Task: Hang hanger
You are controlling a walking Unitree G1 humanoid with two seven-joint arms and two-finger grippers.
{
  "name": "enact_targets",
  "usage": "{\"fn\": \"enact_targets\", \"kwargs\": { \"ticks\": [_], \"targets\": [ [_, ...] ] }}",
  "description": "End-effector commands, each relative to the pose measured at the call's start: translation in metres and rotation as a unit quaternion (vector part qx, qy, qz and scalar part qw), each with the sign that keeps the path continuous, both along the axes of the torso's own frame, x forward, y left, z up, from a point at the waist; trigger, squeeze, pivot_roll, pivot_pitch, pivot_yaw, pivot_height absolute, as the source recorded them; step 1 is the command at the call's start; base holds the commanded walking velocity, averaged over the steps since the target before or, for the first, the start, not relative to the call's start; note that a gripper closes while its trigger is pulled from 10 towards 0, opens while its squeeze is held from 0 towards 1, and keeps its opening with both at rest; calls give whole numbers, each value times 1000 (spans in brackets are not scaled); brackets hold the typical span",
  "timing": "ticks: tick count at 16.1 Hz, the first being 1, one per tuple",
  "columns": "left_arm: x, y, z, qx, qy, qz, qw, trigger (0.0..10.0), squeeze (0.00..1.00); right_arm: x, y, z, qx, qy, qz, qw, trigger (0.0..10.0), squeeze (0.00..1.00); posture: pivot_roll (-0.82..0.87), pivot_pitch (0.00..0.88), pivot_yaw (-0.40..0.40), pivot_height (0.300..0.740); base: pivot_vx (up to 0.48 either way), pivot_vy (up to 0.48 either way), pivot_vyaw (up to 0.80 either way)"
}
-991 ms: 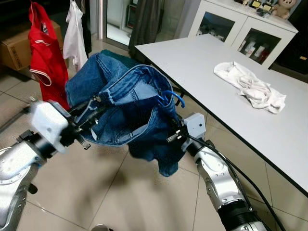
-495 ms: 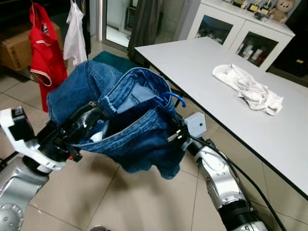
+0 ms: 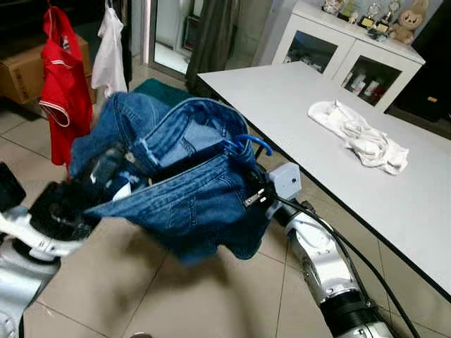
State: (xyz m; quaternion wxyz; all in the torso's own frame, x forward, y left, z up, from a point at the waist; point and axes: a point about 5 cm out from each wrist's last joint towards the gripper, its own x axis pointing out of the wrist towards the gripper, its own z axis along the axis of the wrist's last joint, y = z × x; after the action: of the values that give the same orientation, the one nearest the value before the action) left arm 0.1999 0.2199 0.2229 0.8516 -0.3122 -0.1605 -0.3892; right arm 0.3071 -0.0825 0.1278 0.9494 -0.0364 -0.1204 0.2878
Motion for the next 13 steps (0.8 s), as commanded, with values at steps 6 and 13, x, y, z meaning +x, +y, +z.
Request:
{"fn": "enact_targets", "kwargs": {
  "ticks": [6,13],
  "targets": [
    [19,-30,-27,278,-37,82,956,10000,1000,4,-19,4,15,-4,-38,999,0,0,180,64,-208,740,0,0,0],
    [32,-31,-35,323,-82,181,925,10000,1000,1,-21,1,14,1,-39,999,0,0,181,72,-198,740,0,0,0]
  ]
}}
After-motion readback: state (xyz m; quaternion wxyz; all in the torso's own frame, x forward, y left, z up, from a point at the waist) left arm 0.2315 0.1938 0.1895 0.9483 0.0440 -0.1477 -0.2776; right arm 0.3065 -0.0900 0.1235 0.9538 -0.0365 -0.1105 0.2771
